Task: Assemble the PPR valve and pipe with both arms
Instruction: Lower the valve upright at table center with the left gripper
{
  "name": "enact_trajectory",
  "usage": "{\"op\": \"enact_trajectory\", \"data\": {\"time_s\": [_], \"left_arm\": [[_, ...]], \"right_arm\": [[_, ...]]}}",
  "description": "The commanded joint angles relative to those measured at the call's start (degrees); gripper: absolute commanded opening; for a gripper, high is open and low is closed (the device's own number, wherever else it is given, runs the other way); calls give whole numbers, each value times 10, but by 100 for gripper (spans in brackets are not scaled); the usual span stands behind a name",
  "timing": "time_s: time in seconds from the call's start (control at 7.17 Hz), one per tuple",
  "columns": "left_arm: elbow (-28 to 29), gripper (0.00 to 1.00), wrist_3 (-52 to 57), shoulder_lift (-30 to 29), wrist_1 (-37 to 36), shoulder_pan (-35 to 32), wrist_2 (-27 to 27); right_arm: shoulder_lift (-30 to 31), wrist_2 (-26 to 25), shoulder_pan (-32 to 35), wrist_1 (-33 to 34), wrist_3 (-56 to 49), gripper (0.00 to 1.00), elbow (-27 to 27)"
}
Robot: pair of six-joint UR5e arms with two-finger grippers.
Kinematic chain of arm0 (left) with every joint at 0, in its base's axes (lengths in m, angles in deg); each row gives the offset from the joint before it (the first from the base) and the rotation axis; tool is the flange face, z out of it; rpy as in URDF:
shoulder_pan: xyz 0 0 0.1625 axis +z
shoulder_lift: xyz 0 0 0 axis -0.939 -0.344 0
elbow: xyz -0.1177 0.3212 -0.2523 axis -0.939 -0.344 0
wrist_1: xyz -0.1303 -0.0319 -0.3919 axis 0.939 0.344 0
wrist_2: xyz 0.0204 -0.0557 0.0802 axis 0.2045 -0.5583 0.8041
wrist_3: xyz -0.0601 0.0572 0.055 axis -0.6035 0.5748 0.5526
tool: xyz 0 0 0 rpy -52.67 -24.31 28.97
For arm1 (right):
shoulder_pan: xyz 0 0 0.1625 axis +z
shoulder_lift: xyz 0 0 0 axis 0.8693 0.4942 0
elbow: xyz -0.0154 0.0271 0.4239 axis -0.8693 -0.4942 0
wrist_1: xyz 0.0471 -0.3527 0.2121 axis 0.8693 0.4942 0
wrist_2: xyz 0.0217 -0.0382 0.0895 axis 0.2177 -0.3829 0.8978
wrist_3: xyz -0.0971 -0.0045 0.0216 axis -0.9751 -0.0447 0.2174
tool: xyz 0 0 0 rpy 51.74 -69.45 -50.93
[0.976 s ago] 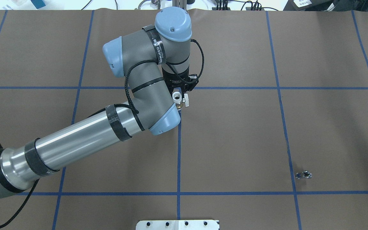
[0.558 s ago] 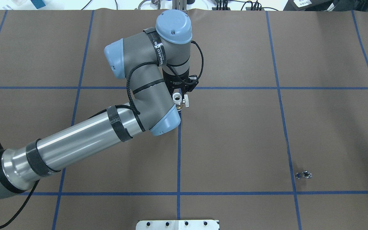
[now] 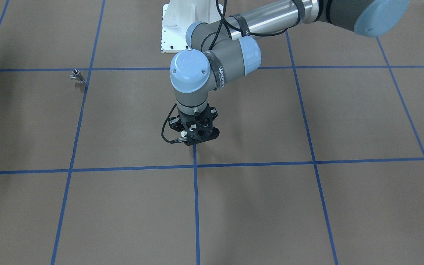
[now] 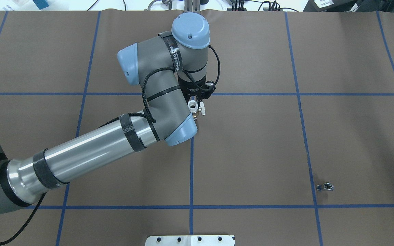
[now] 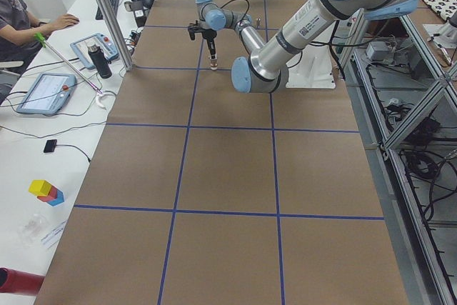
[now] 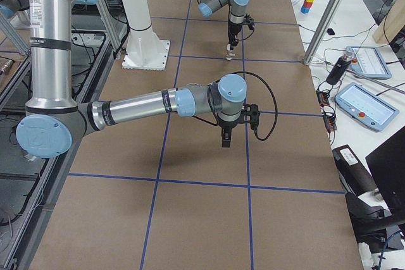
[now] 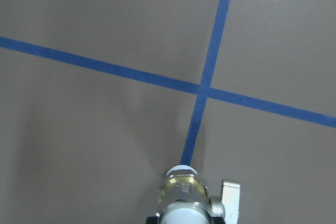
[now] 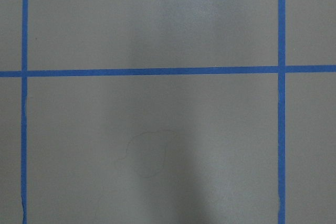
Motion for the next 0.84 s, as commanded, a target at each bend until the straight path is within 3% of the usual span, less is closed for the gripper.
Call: {"op": "enact_trajectory", "data": {"time_s": [0.0, 0.7], "left_arm": [[0, 0, -1, 0, 0, 1, 1], [0, 15, -4, 0, -2, 3, 1]], "right_arm": [[0, 0, 0, 0, 0, 100, 0], [0, 0, 0, 0, 0, 100, 0]]}}
